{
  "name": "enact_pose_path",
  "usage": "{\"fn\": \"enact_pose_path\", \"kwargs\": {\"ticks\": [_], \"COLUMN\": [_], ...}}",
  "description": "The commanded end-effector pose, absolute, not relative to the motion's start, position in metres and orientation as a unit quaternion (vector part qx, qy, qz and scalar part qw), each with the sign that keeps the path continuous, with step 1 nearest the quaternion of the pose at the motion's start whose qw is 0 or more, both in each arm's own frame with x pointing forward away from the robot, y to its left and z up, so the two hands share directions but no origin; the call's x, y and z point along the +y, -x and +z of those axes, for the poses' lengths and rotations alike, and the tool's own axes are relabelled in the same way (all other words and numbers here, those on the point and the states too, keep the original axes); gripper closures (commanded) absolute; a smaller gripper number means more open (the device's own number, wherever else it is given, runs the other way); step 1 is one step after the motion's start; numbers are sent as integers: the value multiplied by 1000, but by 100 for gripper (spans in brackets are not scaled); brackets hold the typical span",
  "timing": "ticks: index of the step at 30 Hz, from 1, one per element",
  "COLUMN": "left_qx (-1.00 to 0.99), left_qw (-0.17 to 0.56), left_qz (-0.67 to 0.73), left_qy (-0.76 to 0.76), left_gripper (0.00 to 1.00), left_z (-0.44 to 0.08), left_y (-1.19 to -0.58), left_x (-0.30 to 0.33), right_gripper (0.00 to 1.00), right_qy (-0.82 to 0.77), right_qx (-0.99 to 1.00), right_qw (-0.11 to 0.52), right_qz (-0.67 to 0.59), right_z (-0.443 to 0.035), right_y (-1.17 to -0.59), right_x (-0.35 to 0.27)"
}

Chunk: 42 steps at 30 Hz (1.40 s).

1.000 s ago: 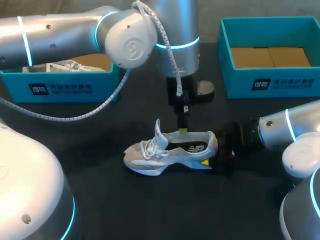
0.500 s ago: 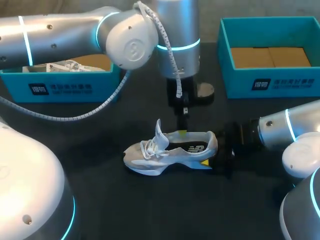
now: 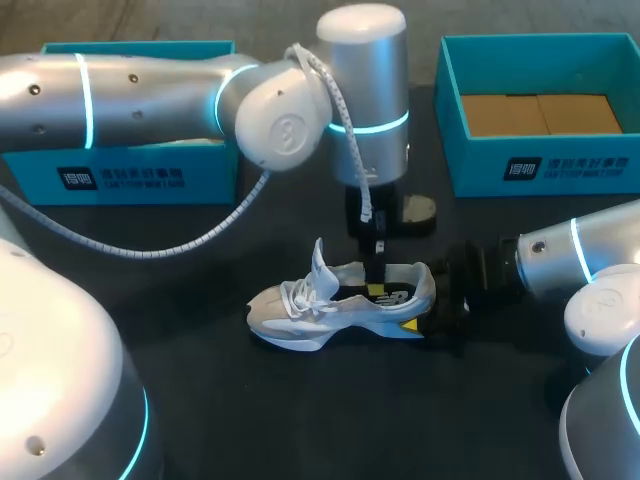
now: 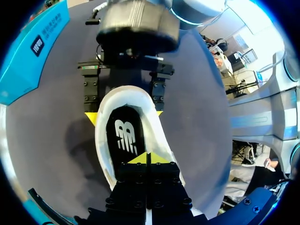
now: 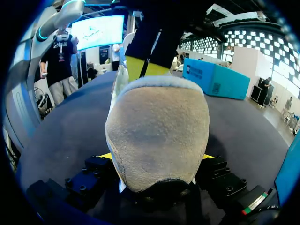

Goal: Take the shoe out of the shoebox, open the shoe tongue, remove and reinsert the insole, then place the shoe into the shoebox

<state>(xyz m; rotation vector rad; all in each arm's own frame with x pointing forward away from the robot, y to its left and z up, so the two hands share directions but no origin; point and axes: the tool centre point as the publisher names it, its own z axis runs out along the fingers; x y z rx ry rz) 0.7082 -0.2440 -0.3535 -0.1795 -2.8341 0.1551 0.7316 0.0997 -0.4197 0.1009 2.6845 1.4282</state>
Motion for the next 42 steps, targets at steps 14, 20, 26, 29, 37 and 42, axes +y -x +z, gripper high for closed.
{"fn": "enact_pose_path", "kwargs": {"ticks": [14, 20, 26, 29, 37, 42], "left_qx": [-982, -981, -981, -981, -985, -988], "left_qw": [161, 165, 168, 165, 140, 110], "left_qz": [54, 58, 58, 57, 52, 51], "left_qy": [78, 80, 80, 81, 90, 101], "left_gripper": [100, 100, 72, 66, 64, 62], "left_z": [-390, -396, -400, -402, -412, -422], "left_y": [-701, -697, -696, -696, -701, -702], "left_x": [-251, -250, -249, -249, -248, -248], "right_gripper": [100, 100, 100, 100, 100, 100], "right_qy": [-34, -34, -34, -34, -34, -34], "right_qx": [883, 883, 883, 883, 883, 883], "right_qw": [50, 50, 50, 50, 50, 50], "right_qz": [466, 466, 466, 466, 466, 466], "right_z": [-421, -421, -421, -421, -421, -421], "right_y": [-732, -732, -732, -732, -732, -732], "right_x": [103, 103, 103, 103, 103, 103]}}
